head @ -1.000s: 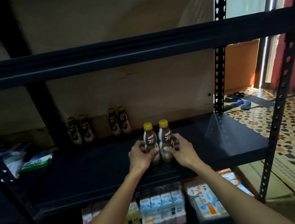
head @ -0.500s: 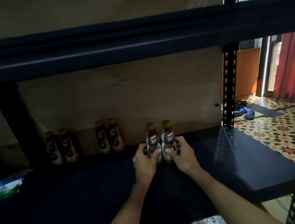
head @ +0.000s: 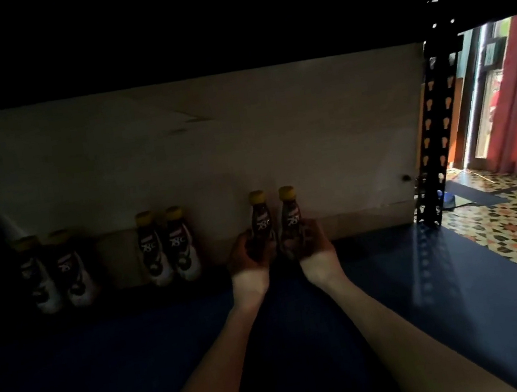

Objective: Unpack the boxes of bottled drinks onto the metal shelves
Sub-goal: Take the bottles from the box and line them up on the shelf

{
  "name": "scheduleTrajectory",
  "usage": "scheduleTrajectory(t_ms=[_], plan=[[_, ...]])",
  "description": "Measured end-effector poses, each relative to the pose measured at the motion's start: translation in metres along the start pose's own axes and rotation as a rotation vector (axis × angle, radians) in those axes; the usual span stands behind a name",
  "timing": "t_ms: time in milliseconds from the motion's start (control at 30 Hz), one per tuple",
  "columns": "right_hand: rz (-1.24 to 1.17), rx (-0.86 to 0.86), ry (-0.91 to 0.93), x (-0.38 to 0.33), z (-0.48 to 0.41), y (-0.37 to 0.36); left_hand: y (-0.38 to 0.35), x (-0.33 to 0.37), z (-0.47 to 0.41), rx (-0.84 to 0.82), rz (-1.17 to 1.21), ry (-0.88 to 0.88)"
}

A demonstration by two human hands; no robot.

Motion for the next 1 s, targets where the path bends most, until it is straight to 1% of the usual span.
scheduleTrajectory(t_ms=[100,233,333,400,500,600,667,767,900,1000], plan=[[-0.078,0.008,-0.019,0.007,-0.011,-0.007,-0.004,-0.008,-0.008,-0.019,-0.009,0.018],[0.103,0.051,0.016,0.011,-0.016,-0.007,-0.005,-0.014,-0.011,-0.041,-0.03,0.021],[0.151,0.045,0.029,0.012,-0.014,-0.007,-0.004,-0.017,-0.011,-0.034,-0.014,0.022],[0.2,0.019,0.015,0.013,-0.01,-0.007,-0.005,-0.014,-0.009,-0.039,-0.024,0.029],[0.25,0.026,0.004,0.009,-0.006,-0.002,-0.007,-0.015,-0.005,-0.063,-0.064,0.055],[0.221,0.039,0.01,-0.001,0.002,0.003,-0.001,-0.007,0.001,-0.015,-0.153,0.016],[0.181,0.077,-0.012,-0.005,0.013,0.011,0.007,0.009,0.015,-0.008,-0.216,0.017],[0.223,0.116,-0.023,-0.013,0.036,0.024,0.018,0.029,0.039,-0.033,-0.34,-0.047],[0.346,0.037,-0.024,-0.028,0.078,0.034,0.032,0.058,0.08,-0.11,-0.565,-0.049],[0.376,0.003,0.002,-0.042,0.116,0.042,0.042,0.083,0.111,-0.154,-0.598,-0.107]])
Point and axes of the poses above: each hand's wrist, its own z-axis away from the middle knuckle, its own y-axis out of the back of the hand, x = y × z, the point moved 5 cm from there along -z, towards the middle knuckle, and after that the axes turned 14 degrees about z, right-handed, at the moved point
